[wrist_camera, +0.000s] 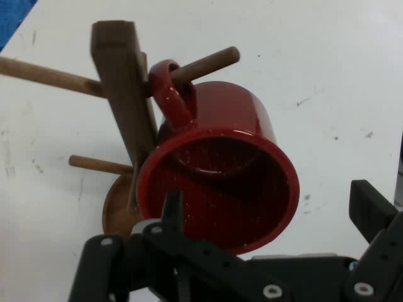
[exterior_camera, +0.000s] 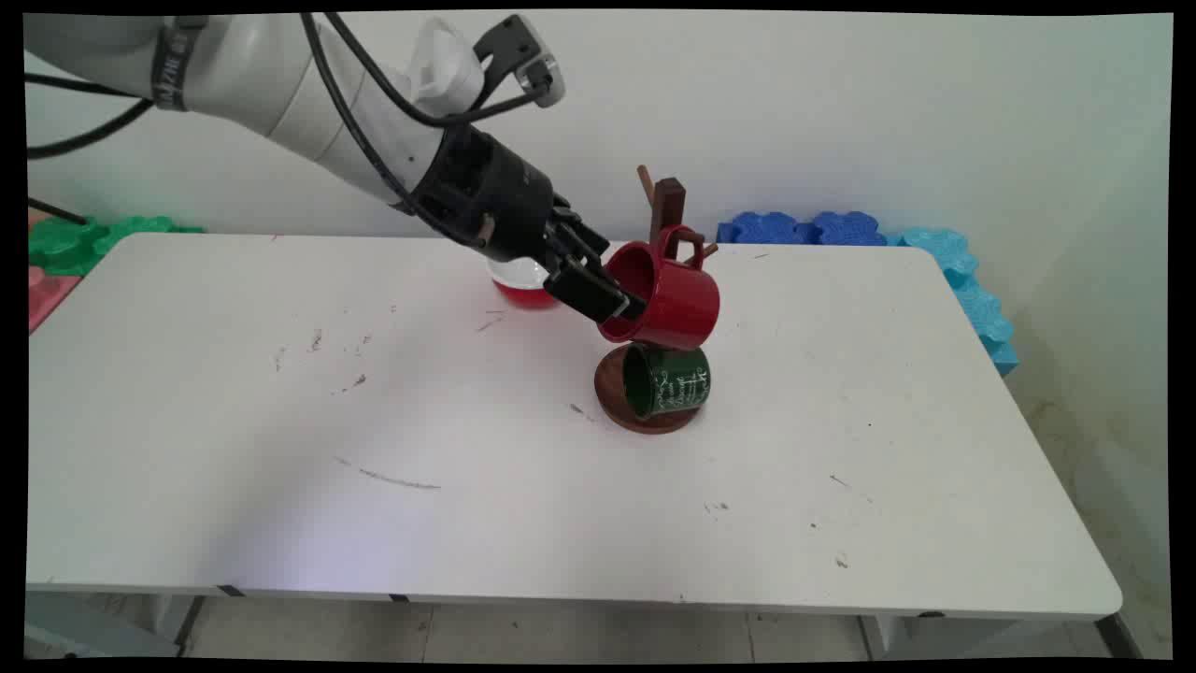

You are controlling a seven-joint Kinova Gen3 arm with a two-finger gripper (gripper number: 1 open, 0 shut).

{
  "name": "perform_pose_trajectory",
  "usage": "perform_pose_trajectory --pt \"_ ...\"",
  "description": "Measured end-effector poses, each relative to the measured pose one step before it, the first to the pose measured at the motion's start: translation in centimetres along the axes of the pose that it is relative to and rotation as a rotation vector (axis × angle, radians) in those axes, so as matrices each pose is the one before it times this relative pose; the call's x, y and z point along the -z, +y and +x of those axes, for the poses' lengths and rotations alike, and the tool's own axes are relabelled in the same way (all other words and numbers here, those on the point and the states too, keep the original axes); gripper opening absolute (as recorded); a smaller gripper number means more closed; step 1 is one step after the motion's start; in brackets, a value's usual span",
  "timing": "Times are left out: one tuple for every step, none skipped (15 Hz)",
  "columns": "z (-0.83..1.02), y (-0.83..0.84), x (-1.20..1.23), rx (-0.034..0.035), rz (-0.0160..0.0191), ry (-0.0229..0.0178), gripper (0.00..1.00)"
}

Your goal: Pick up the red mug from the rack

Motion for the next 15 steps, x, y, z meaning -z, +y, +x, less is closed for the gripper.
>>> perform_pose_trajectory --pt "-0.106 -0.01 0.115 0.01789 0.00317 0.00443 1.0" --pt "-0.069 -0.003 0.065 0.01098 0.00187 0.00261 1.0" --pt "-0.121 0.026 0.064 0.0171 0.0017 0.00431 1.0" --pt "-0.146 0.046 0.033 0.02091 0.00189 0.00521 1.0" --pt "-0.166 0.057 -0.006 0.02285 0.00161 0.00528 1.0" --pt "-0.185 0.063 -0.048 0.0238 0.00111 0.00522 1.0" --pt "-0.187 0.058 -0.067 0.02356 0.00041 0.00482 1.0" --pt "-0.223 0.064 -0.098 0.02729 -0.00023 0.00525 1.0" --pt "-0.187 0.047 -0.109 0.02412 -0.00044 0.00483 1.0" --pt "-0.211 0.043 -0.135 0.02809 -0.00012 0.00556 1.0" --pt "-0.203 0.034 -0.152 0.02802 -0.00011 0.00531 1.0" --pt "-0.157 0.039 -0.14 0.02336 -0.0007 0.00493 1.0" --pt "-0.178 0.031 -0.179 0.02652 -0.00109 0.00546 1.0" --pt "-0.168 0.016 -0.19 0.02535 -0.00138 0.00537 1.0" --pt "-0.131 0.01 -0.187 0.02097 -0.0015 0.00473 1.0"
